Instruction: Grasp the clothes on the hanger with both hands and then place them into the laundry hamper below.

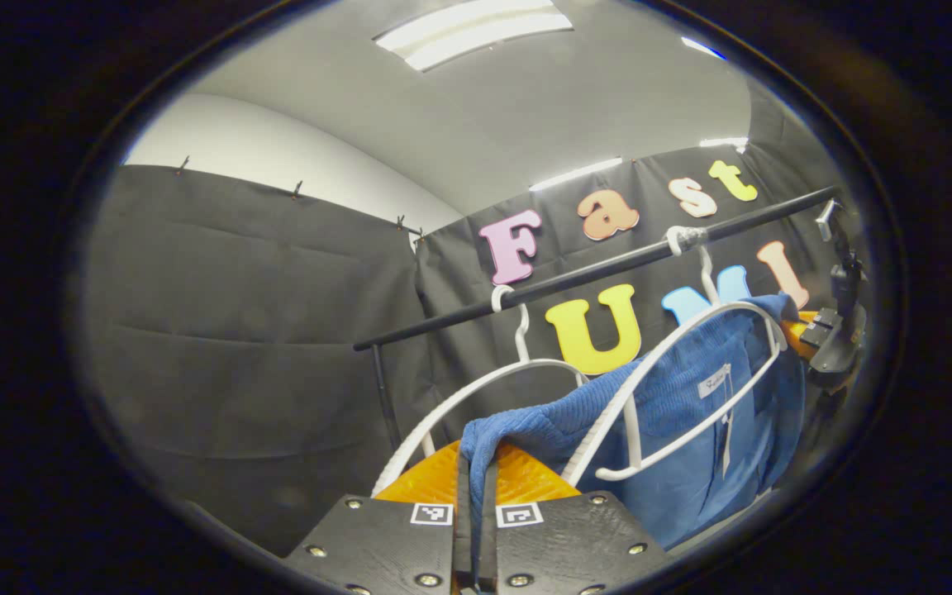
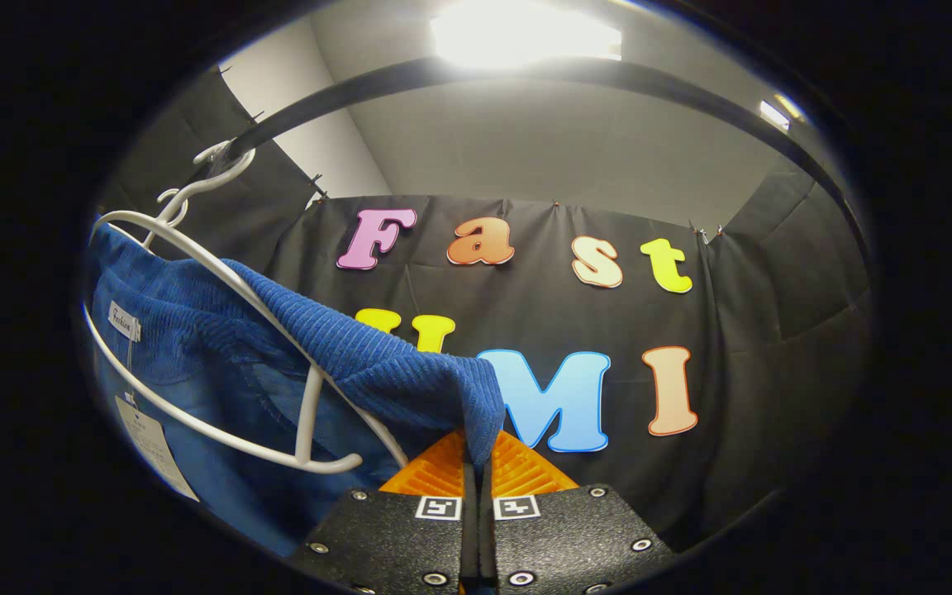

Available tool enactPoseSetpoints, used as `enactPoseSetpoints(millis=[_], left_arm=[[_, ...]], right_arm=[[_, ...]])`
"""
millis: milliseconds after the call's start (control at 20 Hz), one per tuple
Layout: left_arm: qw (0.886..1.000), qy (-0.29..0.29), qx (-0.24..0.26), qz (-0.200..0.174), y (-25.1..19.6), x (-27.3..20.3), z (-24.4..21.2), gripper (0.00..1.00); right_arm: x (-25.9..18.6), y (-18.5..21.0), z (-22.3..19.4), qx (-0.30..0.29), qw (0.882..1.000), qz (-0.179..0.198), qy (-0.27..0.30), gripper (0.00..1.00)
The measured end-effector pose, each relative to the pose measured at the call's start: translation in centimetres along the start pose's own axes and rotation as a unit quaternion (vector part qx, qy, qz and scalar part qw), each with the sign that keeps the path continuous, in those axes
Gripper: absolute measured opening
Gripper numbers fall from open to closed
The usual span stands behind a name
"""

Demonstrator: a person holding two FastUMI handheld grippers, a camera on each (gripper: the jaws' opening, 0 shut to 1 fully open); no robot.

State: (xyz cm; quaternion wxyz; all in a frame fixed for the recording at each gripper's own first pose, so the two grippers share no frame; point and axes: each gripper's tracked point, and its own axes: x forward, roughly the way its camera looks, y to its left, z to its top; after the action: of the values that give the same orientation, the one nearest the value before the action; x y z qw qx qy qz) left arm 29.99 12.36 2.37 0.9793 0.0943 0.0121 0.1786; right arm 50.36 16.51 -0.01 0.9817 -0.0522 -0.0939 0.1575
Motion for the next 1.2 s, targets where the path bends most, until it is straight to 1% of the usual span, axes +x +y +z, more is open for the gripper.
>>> enactPoseSetpoints(millis=[200, 250, 400, 550, 600, 650, 750, 800, 900, 950, 1050, 1150, 1200], left_arm=[[1.0, 0.016, -0.022, -0.015, -1.3, 0.0, -1.5, 0.04], [0.999, 0.02, -0.027, -0.018, -1.5, -0.3, -2.0, 0.05], [0.998, 0.028, -0.041, -0.026, -1.8, -1.4, -3.4, 0.04], [0.997, 0.048, -0.049, -0.037, -1.8, -2.0, -4.8, 0.04], [0.997, 0.05, -0.05, -0.039, -1.9, -2.4, -5.0, 0.03], [0.997, 0.05, -0.048, -0.042, -2.0, -2.8, -5.1, 0.02], [0.997, 0.045, -0.047, -0.04, -2.5, -2.7, -4.8, 0.02], [0.997, 0.044, -0.054, -0.039, -2.7, -2.2, -4.7, 0.02], [0.995, 0.044, -0.073, -0.043, -3.8, -1.7, -4.3, 0.03], [0.995, 0.042, -0.078, -0.044, -4.6, -1.3, -4.2, 0.03], [0.996, 0.036, -0.069, -0.048, -5.6, -0.2, -4.2, 0.04], [0.997, 0.036, -0.052, -0.049, -6.2, -1.1, -4.3, 0.02], [0.997, 0.04, -0.051, -0.051, -6.1, -1.3, -4.6, 0.05]], right_arm=[[0.3, -0.1, -1.0, 0.008, 1.0, -0.011, 0.014, 0.0], [0.2, -0.1, -1.6, 0.01, 1.0, -0.01, 0.025, 0.0], [-0.6, 0.3, -3.1, 0.005, 0.999, -0.005, 0.041, 0.0], [-0.8, 1.1, -4.5, 0.038, 0.997, 0.008, 0.072, 0.0], [-0.8, 1.2, -4.5, 0.041, 0.996, 0.008, 0.076, 0.0], [-0.6, 0.4, -4.3, 0.041, 0.996, 0.003, 0.074, 0.0], [0.8, -1.2, -2.5, 0.063, 0.997, -0.018, 0.042, 0.0], [1.2, -1.8, -1.2, 0.073, 0.997, -0.028, 0.024, 0.0], [1.6, -2.6, -0.5, 0.067, 0.997, -0.043, 0.013, 0.0], [1.7, -2.8, -0.8, 0.065, 0.997, -0.046, 0.014, 0.0], [1.7, -2.6, -2.3, 0.067, 0.996, -0.046, 0.032, 0.0], [1.1, -2.5, -3.8, 0.061, 0.996, -0.043, 0.048, 0.0], [0.7, -2.4, -4.6, 0.056, 0.996, -0.041, 0.054, 0.0]])
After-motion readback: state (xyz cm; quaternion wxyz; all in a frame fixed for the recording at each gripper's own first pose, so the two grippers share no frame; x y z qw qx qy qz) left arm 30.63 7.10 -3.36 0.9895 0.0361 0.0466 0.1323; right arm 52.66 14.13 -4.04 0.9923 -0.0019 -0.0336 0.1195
